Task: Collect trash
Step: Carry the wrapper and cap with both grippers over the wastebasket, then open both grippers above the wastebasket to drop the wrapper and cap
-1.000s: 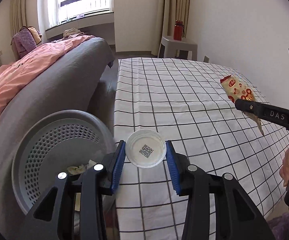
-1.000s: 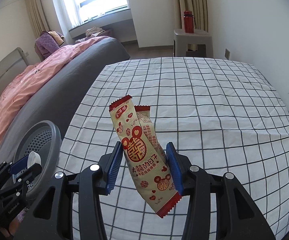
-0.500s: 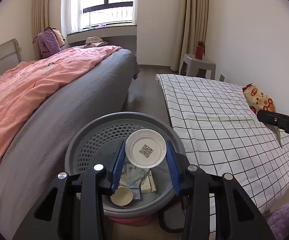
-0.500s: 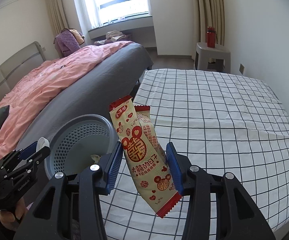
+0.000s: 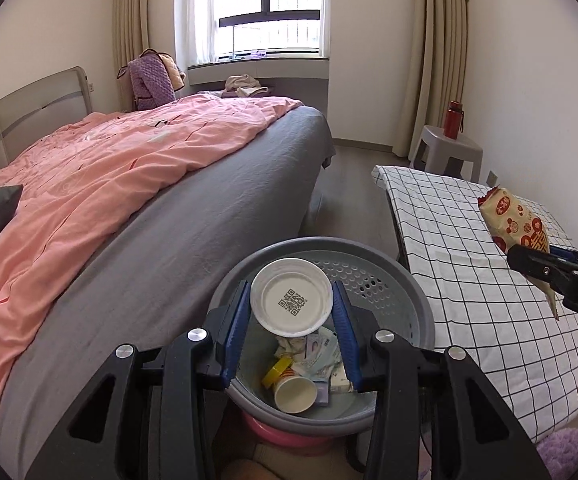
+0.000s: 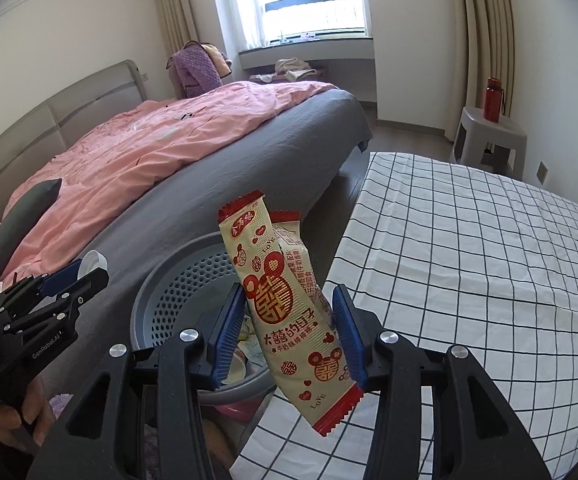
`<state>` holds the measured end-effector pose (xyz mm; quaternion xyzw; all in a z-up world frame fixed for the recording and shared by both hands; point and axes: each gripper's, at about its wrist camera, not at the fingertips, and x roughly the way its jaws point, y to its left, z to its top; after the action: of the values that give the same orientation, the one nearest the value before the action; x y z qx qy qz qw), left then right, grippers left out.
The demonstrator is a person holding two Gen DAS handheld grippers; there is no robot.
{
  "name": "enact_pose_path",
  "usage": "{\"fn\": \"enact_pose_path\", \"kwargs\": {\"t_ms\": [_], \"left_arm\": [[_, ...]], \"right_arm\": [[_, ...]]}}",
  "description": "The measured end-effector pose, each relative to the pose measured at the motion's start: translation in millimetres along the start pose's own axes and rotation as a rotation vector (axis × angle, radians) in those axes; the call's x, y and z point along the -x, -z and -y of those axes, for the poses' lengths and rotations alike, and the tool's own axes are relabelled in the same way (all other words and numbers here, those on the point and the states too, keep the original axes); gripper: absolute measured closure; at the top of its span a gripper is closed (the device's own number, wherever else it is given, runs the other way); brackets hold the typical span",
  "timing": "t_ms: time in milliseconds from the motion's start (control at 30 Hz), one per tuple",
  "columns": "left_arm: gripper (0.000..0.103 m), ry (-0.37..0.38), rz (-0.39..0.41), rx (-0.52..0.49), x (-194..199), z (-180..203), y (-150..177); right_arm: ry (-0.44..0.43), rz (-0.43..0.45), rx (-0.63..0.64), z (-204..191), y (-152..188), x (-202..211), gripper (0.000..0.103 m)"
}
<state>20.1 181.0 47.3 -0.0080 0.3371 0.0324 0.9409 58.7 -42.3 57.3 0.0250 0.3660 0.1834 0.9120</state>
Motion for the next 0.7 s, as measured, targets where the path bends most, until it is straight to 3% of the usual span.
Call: {"fn": "enact_pose_path", "kwargs": {"t_ms": [200, 500, 700], "left_arm": [[0.064, -0.040, -0.014, 0.011, -37, -4, 2], [0.064, -0.055, -0.127, 0.043, -93, -10, 3], [0.064, -0.057, -0.103, 0.020, -99, -4, -11]], "right_arm": [[-0.052, -0.013, -0.029, -1, 6, -35, 0.058], [-0.082, -0.077, 0.010, -12, -4, -79, 0.058], [-0.104, -0.080, 0.014, -18, -14, -93, 0.058]]}}
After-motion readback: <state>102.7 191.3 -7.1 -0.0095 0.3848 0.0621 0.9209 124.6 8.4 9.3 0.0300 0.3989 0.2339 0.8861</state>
